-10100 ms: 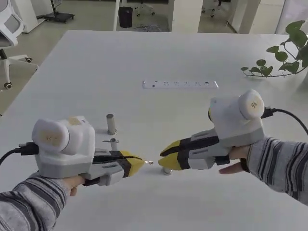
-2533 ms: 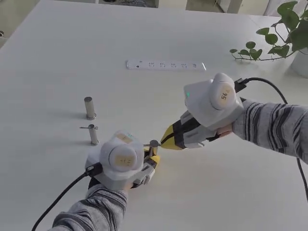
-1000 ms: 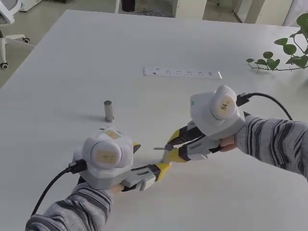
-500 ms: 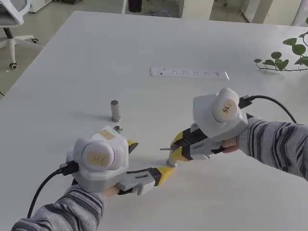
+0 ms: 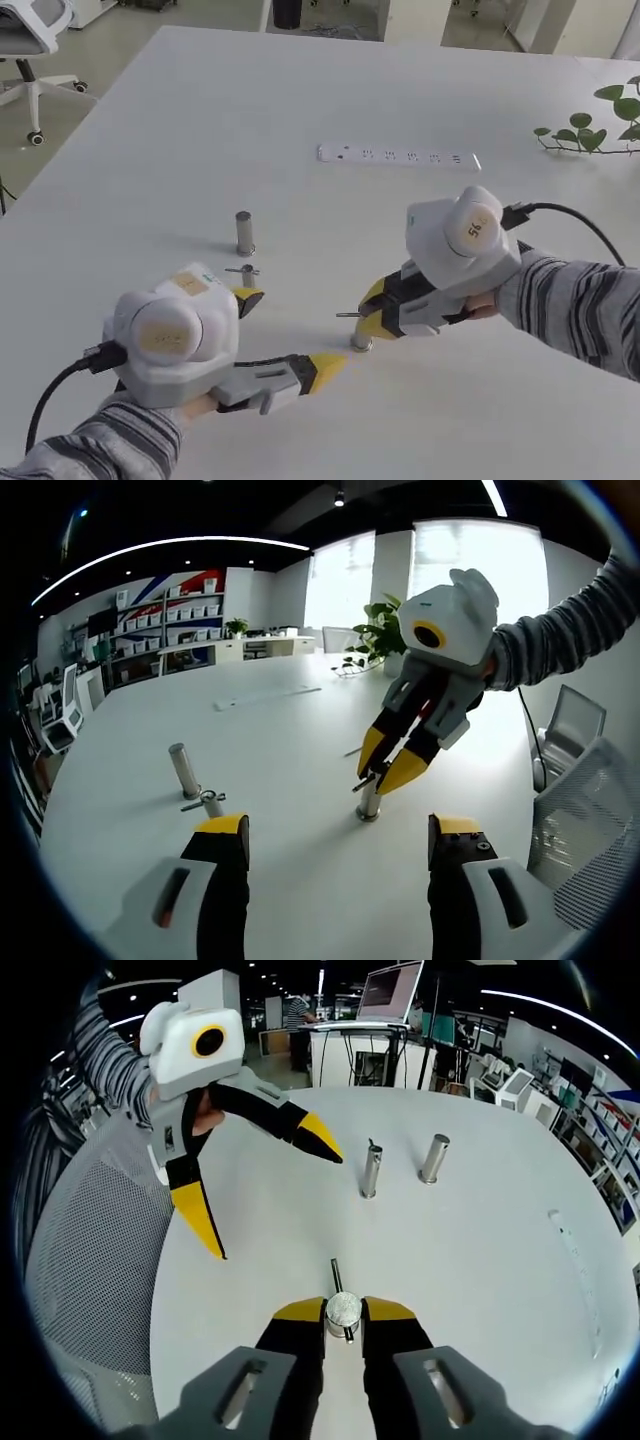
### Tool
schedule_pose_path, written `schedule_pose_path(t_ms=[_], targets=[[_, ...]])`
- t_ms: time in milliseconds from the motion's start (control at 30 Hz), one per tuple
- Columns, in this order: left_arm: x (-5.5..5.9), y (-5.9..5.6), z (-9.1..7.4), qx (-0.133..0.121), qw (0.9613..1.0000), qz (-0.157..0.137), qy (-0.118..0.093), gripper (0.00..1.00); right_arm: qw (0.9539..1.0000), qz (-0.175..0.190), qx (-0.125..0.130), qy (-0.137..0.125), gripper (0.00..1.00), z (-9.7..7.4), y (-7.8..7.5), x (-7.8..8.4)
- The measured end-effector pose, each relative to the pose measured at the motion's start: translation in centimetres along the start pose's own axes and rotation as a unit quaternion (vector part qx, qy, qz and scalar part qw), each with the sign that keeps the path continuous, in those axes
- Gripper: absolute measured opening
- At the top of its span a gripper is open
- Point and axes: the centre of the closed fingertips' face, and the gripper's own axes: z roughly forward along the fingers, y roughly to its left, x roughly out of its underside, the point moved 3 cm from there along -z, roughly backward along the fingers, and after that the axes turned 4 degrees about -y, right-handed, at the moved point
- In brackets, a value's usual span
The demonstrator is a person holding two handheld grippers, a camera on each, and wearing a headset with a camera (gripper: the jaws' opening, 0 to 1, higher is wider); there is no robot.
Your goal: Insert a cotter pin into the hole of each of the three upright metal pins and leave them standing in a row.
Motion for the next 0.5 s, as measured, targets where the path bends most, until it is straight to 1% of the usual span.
schedule_pose_path(t_ms=[133,200,267,367,467,500], targets=[[0.3,0.1,-0.8,0.002,0.9999,0.014,0.003,0.76,1.0000,-0.005,0.002,0.006,0.08,0.0,0.0,-0.1],[0.3,0.3,-1.2,0.000,0.9999,0.016,0.002,0.78,1.0000,0.001,0.003,0.004,0.08,-0.1,-0.2,-0.3],[0.2,0.4,-1.4,-0.001,0.9999,0.013,-0.002,0.80,1.0000,0.001,0.004,0.002,0.08,-0.1,-0.3,-0.5],[-0.1,0.7,-1.8,-0.005,0.9999,0.007,-0.010,0.85,1.0000,-0.003,0.006,0.006,0.08,0.1,-0.6,-0.8],[-0.3,1.0,-2.1,-0.011,0.9998,0.007,-0.012,0.91,0.9999,-0.001,0.009,0.006,0.08,0.2,-1.0,-1.1],[-0.4,1.1,-2.3,-0.011,0.9998,0.002,-0.016,0.93,0.9999,-0.001,0.009,0.006,0.08,0.3,-1.1,-1.1]])
